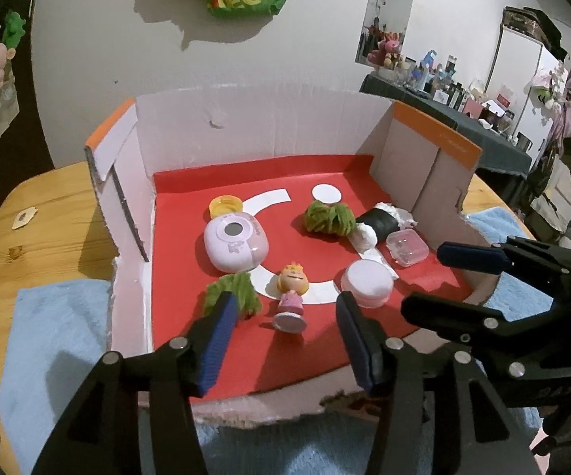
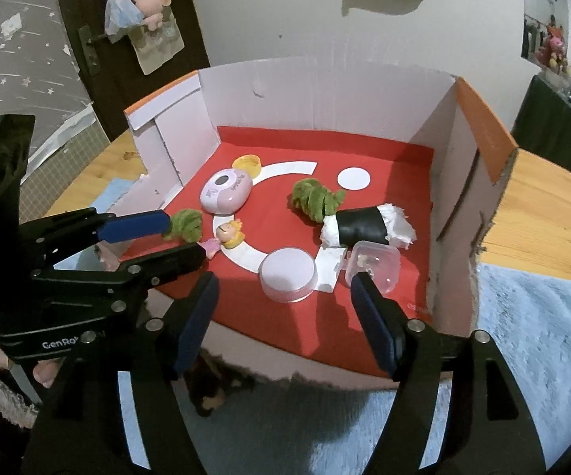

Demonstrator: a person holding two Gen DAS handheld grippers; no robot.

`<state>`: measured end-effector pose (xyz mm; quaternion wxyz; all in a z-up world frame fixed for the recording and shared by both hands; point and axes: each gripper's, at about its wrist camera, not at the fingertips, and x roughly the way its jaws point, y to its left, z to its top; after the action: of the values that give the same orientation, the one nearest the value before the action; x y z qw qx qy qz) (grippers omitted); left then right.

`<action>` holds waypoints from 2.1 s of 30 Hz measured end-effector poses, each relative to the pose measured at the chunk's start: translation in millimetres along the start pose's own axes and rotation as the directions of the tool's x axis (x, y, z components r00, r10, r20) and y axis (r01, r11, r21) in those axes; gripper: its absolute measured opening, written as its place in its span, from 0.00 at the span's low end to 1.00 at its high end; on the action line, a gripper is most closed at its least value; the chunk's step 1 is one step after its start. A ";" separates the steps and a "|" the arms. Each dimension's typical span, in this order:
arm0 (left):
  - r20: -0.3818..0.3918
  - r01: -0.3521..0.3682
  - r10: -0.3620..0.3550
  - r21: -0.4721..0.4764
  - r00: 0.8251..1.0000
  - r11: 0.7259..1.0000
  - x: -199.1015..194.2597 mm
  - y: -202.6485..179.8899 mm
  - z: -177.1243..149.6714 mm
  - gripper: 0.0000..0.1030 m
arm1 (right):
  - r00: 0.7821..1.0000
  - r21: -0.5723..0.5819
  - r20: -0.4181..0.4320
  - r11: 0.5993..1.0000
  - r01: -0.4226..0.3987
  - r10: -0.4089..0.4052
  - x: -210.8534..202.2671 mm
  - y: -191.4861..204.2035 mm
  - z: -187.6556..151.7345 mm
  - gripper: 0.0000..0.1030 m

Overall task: Organize objects
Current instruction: 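Withdraw both open grippers from the box back toward the towel, then grasp the pink clothespin with left gripper while right gripper grasps small dark-haired figurine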

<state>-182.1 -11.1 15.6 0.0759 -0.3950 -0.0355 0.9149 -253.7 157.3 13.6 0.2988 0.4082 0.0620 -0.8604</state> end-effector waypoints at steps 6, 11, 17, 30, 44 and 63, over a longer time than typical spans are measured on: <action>0.020 -0.003 0.004 -0.007 1.000 1.000 -12.1 -1.8 -6.9 0.63 | 1.000 -0.004 0.024 1.000 0.002 -0.002 -13.4 3.7 -6.8 0.71; 0.040 -0.010 0.010 -0.012 0.999 1.000 -24.4 -3.3 -13.2 0.71 | 0.998 -0.033 0.051 0.999 0.027 -0.025 -24.4 10.0 -14.1 0.75; 0.055 -0.008 0.008 -0.011 0.998 1.000 -37.1 -6.3 -20.8 0.74 | 0.997 -0.067 0.072 0.997 0.034 -0.030 -38.3 17.5 -24.4 0.75; 0.051 -0.014 0.013 0.010 0.999 1.000 -50.6 -20.5 -43.9 0.81 | 0.998 -0.128 0.051 0.991 0.031 -0.025 -46.6 31.0 -48.0 0.81; -0.011 -0.001 0.001 -0.020 1.000 1.000 -30.0 -24.0 -62.5 0.85 | 0.999 -0.133 0.004 0.990 0.046 -0.046 -39.3 23.6 -70.0 0.81; -0.095 -0.033 0.024 -0.098 0.995 0.995 -7.7 -15.0 -65.4 0.88 | 0.999 -0.135 -0.028 0.990 0.035 -0.040 -27.6 18.9 -74.0 0.81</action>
<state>-127.6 2.8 -21.8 0.0446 -0.4410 -0.0718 0.8935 -180.2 180.6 -12.1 0.3085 0.3988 0.1320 -0.8535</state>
